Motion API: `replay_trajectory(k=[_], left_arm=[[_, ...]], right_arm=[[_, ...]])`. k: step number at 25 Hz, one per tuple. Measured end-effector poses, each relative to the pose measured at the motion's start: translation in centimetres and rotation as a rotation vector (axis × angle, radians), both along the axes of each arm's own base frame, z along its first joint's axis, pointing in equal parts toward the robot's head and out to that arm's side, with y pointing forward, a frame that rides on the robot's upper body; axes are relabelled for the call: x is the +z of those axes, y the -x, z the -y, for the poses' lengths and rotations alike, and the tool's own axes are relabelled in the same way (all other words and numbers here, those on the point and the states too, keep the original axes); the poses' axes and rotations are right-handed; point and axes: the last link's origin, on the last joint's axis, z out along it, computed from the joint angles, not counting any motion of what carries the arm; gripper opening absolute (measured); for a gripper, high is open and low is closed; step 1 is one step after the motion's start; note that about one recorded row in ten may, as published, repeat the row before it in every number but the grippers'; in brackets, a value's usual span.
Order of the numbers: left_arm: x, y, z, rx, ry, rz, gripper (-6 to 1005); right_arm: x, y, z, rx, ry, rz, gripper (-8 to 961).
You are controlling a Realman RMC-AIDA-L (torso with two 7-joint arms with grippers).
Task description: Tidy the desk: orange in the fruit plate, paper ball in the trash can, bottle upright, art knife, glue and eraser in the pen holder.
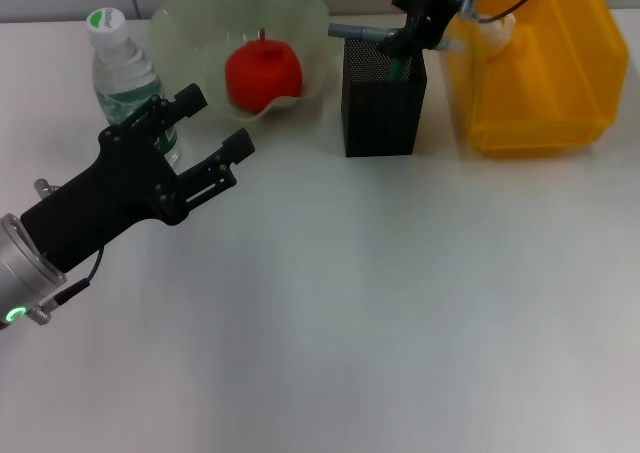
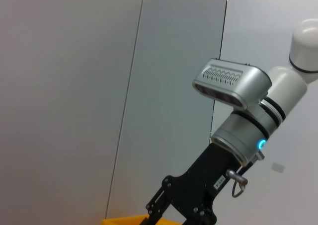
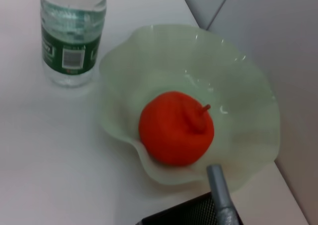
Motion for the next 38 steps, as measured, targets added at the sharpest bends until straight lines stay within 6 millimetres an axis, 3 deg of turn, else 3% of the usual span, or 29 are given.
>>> replay_trajectory(k=[9,38], left_arm=[[0.1,0.1,0.1,0.004,-0.004,0.003,805],[0.3,0.1,0.0,-0.001,-0.01,0.01,805]], right_arm=[[-0.9,-0.3,0.2,0.039,0.003,0.01,438],[-2.5,-1.0,0.2,0.096,-0.013,0.068,343]])
